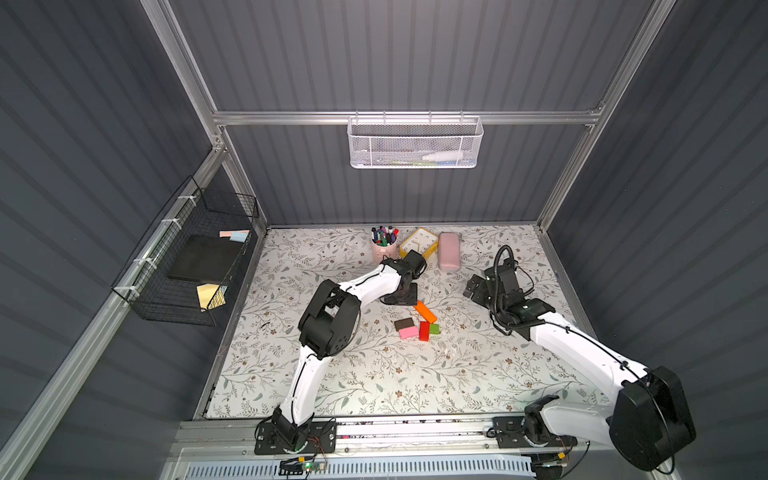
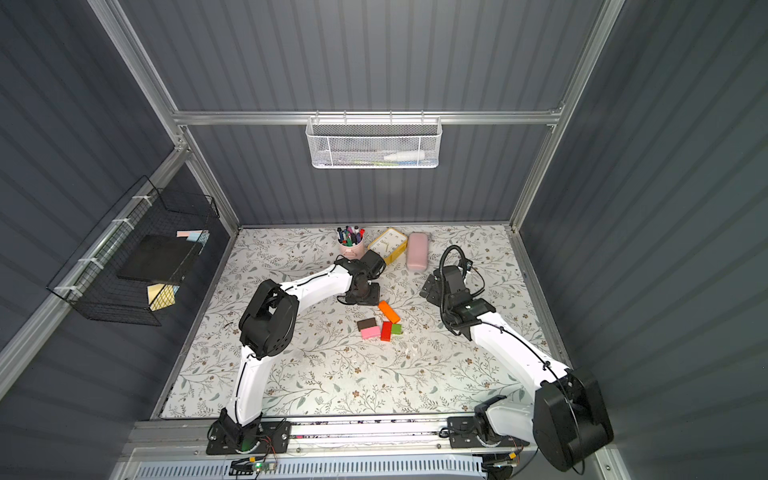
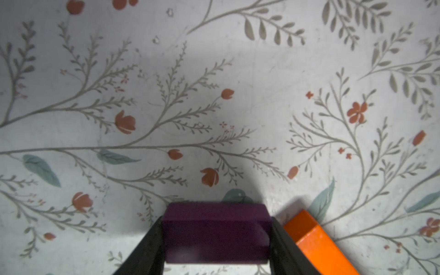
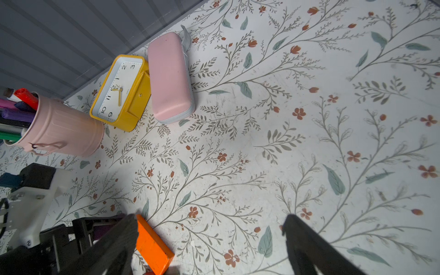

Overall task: Assemble the number 6 with building blocks
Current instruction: Place the building block at the center of the board.

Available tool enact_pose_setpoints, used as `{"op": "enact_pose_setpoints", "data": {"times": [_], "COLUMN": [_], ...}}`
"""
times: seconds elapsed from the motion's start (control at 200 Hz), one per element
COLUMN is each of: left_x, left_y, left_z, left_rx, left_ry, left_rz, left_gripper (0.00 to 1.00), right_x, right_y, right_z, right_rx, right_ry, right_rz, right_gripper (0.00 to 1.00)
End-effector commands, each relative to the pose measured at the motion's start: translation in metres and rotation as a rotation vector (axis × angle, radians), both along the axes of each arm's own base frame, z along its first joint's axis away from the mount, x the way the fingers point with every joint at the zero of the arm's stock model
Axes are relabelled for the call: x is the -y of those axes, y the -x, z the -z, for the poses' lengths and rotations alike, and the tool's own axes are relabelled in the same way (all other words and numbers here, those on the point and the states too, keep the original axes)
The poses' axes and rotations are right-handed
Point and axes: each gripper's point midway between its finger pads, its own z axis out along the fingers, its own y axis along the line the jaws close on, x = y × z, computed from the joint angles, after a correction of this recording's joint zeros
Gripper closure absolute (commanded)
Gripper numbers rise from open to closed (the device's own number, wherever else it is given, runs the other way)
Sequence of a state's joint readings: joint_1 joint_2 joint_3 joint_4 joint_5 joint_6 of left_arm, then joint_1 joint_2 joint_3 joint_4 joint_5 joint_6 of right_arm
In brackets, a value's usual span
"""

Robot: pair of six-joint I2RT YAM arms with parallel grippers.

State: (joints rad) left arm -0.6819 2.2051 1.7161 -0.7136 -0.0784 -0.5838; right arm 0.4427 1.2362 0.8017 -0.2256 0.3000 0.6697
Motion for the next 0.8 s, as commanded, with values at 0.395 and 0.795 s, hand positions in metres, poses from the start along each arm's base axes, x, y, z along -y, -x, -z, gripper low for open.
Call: {"op": "enact_pose_setpoints", "data": {"times": [0.395, 0.795], "left_x": [-0.023, -0.023], "left_y": [-0.01, -0.012], "left_z": [0.001, 0.002], "left_rx": [0.005, 0.01], "left_ry": [-0.057, -0.065], "left_rz": [-0.092, -0.097], "left_gripper": [0.46, 0.29], "right_x": [0.006, 0.002], "right_y": [0.005, 0.005], "right_z": [0.004, 0.004], "right_rx": [-0.014, -0.015], "right_ry": [-0.01, -0.02], "right_rz": [0.017, 0.002], "right_gripper": [0.04, 0.01]}}
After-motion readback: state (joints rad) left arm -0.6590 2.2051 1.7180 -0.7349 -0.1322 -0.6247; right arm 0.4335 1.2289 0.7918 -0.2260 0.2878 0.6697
